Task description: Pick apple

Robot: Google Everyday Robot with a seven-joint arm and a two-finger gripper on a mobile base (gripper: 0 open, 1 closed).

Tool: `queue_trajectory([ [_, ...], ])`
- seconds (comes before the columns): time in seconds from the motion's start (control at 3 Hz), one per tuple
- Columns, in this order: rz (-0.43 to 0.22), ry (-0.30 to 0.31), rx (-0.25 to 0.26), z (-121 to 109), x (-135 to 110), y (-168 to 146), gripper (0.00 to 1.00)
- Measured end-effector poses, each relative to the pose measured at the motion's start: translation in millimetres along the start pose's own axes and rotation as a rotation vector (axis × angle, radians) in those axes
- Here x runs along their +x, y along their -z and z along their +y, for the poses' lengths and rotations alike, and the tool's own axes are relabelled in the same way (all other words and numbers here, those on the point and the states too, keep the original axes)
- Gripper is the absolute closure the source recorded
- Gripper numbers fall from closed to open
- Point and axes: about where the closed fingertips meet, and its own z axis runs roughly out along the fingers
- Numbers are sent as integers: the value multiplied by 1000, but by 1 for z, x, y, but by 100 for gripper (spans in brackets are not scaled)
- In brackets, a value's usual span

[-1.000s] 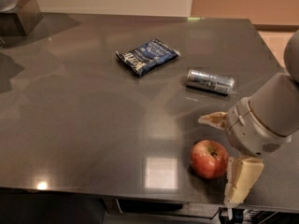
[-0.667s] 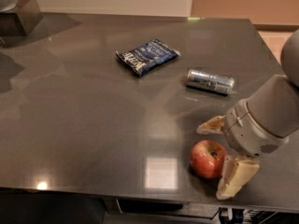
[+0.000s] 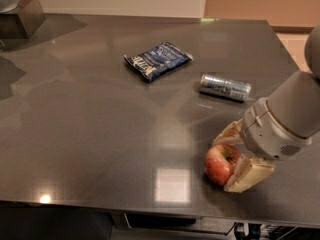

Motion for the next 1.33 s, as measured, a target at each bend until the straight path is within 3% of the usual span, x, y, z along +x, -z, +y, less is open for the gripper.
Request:
queue_trajectory([
  [0.33,-9,-3,7,-9,-14,24,90],
  [0.67,-25,9,22,-17,-33,55,100],
  [1.0,-40,39,64,-29,-66,105,100],
  [1.33,-40,40,66,-29,-66,105,100],
])
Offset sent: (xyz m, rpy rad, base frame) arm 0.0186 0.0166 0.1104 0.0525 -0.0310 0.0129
